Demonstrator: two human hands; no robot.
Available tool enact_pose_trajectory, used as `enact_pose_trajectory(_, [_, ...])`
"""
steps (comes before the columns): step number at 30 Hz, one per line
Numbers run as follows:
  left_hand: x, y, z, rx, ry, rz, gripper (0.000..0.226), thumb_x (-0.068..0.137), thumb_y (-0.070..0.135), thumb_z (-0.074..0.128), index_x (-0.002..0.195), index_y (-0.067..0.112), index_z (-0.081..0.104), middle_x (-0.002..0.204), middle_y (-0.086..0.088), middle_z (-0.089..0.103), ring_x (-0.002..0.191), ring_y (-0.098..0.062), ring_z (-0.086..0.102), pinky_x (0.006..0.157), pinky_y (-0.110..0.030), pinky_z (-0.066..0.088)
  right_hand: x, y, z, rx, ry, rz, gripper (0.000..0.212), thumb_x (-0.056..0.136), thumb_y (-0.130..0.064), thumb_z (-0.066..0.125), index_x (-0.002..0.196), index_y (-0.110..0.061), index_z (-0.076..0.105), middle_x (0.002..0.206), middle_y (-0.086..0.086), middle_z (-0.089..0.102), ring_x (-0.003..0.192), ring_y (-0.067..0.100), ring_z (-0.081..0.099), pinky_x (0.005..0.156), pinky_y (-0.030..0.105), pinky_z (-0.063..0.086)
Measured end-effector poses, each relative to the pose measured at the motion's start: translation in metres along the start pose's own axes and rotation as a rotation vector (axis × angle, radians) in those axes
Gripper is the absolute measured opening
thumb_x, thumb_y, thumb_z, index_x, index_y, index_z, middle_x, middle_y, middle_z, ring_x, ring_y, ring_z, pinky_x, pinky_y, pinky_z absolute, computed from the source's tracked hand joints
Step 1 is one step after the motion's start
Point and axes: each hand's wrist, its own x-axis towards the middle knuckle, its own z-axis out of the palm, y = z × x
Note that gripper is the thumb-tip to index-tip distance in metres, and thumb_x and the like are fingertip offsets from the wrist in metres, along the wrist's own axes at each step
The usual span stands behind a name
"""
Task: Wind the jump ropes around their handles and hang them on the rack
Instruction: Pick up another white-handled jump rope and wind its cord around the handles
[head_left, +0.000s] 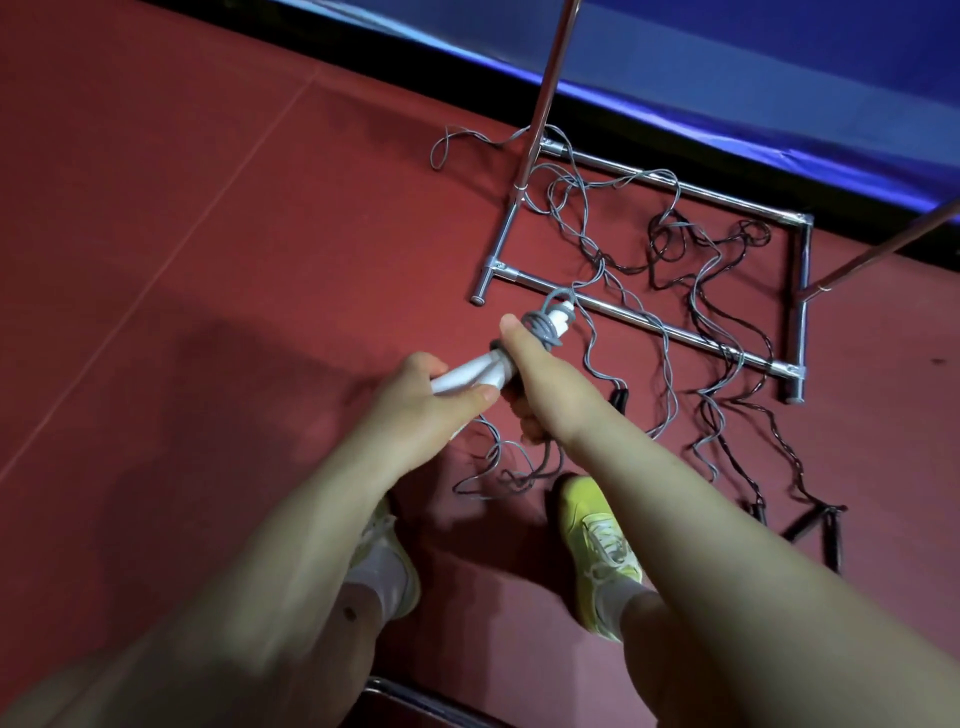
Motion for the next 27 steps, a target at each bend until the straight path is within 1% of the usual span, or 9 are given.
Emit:
enact_pose_trajectory(3, [-0.001,0.011,0.001,0.018,-0.036,0.047,0.055,0.056,0.064,0.06,0.083,0.017,0.054,0.071,0.003,0.058,0.068,-0.018,0.055,0.066,-0.036,0.044,0.0,0.0,-0.005,0.084,0.081,-0.049,0.068,0.08,-0.071,0.044,0.035,-0.02,0.038,0.035,-0.012,0.031,0.041,0.013,0.028,0.051,0.029,0.023])
enact_pose_trajectory(6, [-0.005,0.023,0.004,-0.14,-0.155,0.014,0.049,0.071,0.065,0.059,0.084,0.018,0.062,0.079,-0.002,0.067,0.072,-0.02,0.063,0.078,-0.039,0.053,-0.004,-0.003,-0.009,0.196,0.148,-0.128,0.049,0.063,-0.071,0.046,0.049,-0.025,0.049,0.045,-0.007,0.041,0.052,0.017,0.039,0.061,0.032,0.03])
enact_pose_trajectory(10, [-0.014,0.044,0.005,-0.311,-0.329,-0.132,0.071,0.074,0.079,0.04,0.093,0.017,0.07,0.092,-0.009,0.073,0.08,-0.025,0.07,0.075,-0.039,0.055,-0.011,0.0,-0.017,0.421,0.173,-0.205,0.044,0.077,-0.06,0.049,0.053,-0.026,0.064,0.062,-0.007,0.056,0.071,0.016,0.051,0.073,0.033,0.04])
enact_pose_trajectory(12, [-0.02,0.053,0.004,-0.454,-0.483,-0.159,0.078,0.079,0.076,0.024,0.094,0.014,0.069,0.091,-0.013,0.073,0.079,-0.026,0.07,0.073,-0.038,0.051,-0.017,-0.002,-0.024,0.627,0.165,-0.231,0.038,0.084,-0.049,0.051,0.059,-0.022,0.062,0.054,-0.011,0.056,0.067,0.013,0.051,0.07,0.03,0.041])
enact_pose_trajectory(14, [-0.027,0.057,0.005,-0.563,-0.612,-0.161,0.088,0.069,0.078,0.022,0.096,0.008,0.068,0.089,-0.015,0.072,0.074,-0.028,0.067,0.071,-0.037,0.047,-0.024,-0.008,-0.031,0.725,0.141,-0.268,0.036,0.088,-0.044,0.05,0.063,-0.018,0.053,0.046,-0.009,0.051,0.053,0.011,0.048,0.055,0.024,0.04])
enact_pose_trajectory(16, [-0.026,0.052,0.009,-0.665,-0.723,-0.168,0.092,0.062,0.079,0.025,0.093,0.004,0.067,0.08,-0.014,0.068,0.063,-0.026,0.061,0.062,-0.032,0.043,-0.031,-0.014,-0.033,0.714,0.131,-0.305,0.041,0.095,-0.039,0.044,0.06,-0.016,0.048,0.04,-0.008,0.047,0.04,0.007,0.044,0.045,0.021,0.036])
enact_pose_trajectory(19, [-0.024,0.05,0.015,-0.705,-0.745,-0.19,0.087,0.063,0.081,0.024,0.078,0.006,0.067,0.066,-0.008,0.056,0.049,-0.019,0.045,0.051,-0.026,0.034,-0.037,-0.016,-0.038,0.703,0.105,-0.312,0.045,0.1,-0.029,0.038,0.057,-0.021,0.051,0.04,-0.014,0.047,0.04,0.001,0.043,0.051,0.021,0.034])
enact_pose_trajectory(22, [-0.022,0.052,0.019,-0.631,-0.679,-0.188,0.084,0.074,0.081,0.016,0.075,0.01,0.062,0.059,-0.005,0.051,0.042,-0.014,0.032,0.049,-0.026,0.023,-0.038,-0.012,-0.045,0.558,0.077,-0.277,0.048,0.099,-0.04,0.037,0.055,-0.019,0.041,0.044,-0.004,0.037,0.04,0.009,0.034,0.042,0.019,0.026])
enact_pose_trajectory(27, [-0.005,0.043,0.026,-0.538,-0.492,-0.232,0.085,0.084,0.076,0.011,0.073,0.007,0.059,0.054,-0.005,0.049,0.034,-0.009,0.023,0.047,-0.023,0.016,-0.021,-0.001,-0.051,0.032,0.031,-0.275,0.055,0.089,-0.064,0.029,0.062,-0.018,0.042,0.056,0.005,0.036,0.056,0.021,0.035,0.057,0.036,0.027])
